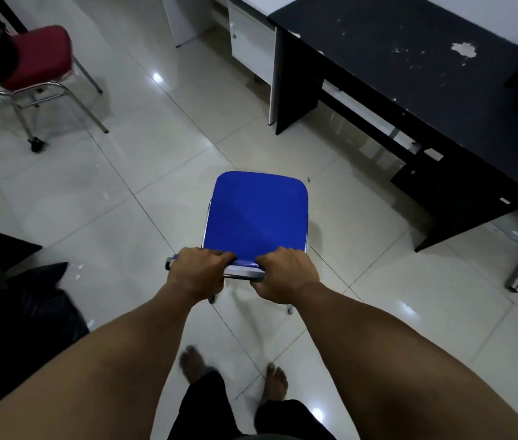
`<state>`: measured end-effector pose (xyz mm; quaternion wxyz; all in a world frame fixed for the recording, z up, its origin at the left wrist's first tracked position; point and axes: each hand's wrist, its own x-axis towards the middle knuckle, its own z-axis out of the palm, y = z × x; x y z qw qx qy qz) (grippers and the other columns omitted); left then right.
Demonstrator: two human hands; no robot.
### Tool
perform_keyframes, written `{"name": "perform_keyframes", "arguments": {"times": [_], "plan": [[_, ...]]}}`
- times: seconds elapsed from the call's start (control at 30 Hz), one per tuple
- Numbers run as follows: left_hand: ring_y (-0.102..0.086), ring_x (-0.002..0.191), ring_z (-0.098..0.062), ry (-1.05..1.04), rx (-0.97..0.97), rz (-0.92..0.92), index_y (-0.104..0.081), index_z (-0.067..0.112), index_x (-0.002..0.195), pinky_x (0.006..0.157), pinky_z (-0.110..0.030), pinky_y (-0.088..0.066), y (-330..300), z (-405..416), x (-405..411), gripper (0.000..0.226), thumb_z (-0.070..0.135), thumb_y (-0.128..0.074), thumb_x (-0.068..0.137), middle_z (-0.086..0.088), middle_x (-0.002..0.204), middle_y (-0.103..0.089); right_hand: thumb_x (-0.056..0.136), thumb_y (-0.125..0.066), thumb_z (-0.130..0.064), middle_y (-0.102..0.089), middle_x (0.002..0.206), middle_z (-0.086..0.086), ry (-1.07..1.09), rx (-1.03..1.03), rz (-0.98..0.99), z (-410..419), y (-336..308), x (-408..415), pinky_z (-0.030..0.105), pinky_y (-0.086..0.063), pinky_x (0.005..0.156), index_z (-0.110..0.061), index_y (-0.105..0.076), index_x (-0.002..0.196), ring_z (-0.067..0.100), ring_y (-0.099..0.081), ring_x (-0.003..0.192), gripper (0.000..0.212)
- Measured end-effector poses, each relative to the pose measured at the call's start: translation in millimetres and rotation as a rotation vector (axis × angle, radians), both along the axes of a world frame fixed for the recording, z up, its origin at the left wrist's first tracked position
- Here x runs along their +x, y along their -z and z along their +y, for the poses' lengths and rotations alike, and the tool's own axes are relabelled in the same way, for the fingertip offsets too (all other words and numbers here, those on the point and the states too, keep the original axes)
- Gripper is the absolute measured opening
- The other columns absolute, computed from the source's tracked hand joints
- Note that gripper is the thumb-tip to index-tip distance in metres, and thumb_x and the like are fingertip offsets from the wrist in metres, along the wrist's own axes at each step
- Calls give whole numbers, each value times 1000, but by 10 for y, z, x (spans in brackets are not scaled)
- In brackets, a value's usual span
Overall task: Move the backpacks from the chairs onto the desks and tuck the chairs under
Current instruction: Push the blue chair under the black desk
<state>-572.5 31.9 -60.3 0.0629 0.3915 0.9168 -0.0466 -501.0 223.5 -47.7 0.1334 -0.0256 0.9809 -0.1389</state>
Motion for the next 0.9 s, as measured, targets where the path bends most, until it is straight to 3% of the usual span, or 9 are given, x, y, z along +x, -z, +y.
{"name": "perform_keyframes", "arguments": {"times": [0.17, 0.4, 0.57, 0.9], "plan": [[-66, 57, -24, 8, 45, -3, -64, 33, 96, 56, -31, -50, -70, -2, -270, 22, 36, -70, 75, 7, 72, -71, 82, -56, -53, -61, 69, -5, 11, 36, -18, -17, -63, -319, 30, -49, 62, -24, -69, 88, 20, -57, 63, 32], [-69, 84, -25, 121, -15, -70, -57, 33, 118, 76, -34, -55, -76, -73, -810, 31, 37, -59, 87, 3, 97, -72, 78, -56, -53, -61, 65, -7, 151, 20, -27, -175, -12, -661, 29, -52, 61, -27, -70, 87, 17, -55, 61, 31], [-68, 81, -25, 183, -24, -79, -59, 31, 116, 73, -33, -52, -76, -102, -1164, 28, 32, -57, 88, 3, 93, -72, 80, -56, -54, -66, 70, -5, 202, 65, 27, -259, 23, -883, 26, -39, 57, -29, -70, 91, 17, -48, 60, 31], [-66, 74, -25, 317, -22, -77, -60, 32, 113, 69, -32, -49, -111, -98, -1938, 28, 31, -56, 85, 3, 84, -70, 79, -51, -59, -65, 69, -8, 370, 81, 44, -427, 46, -1386, 24, -42, 57, -31, -71, 92, 16, -57, 64, 36]]}}
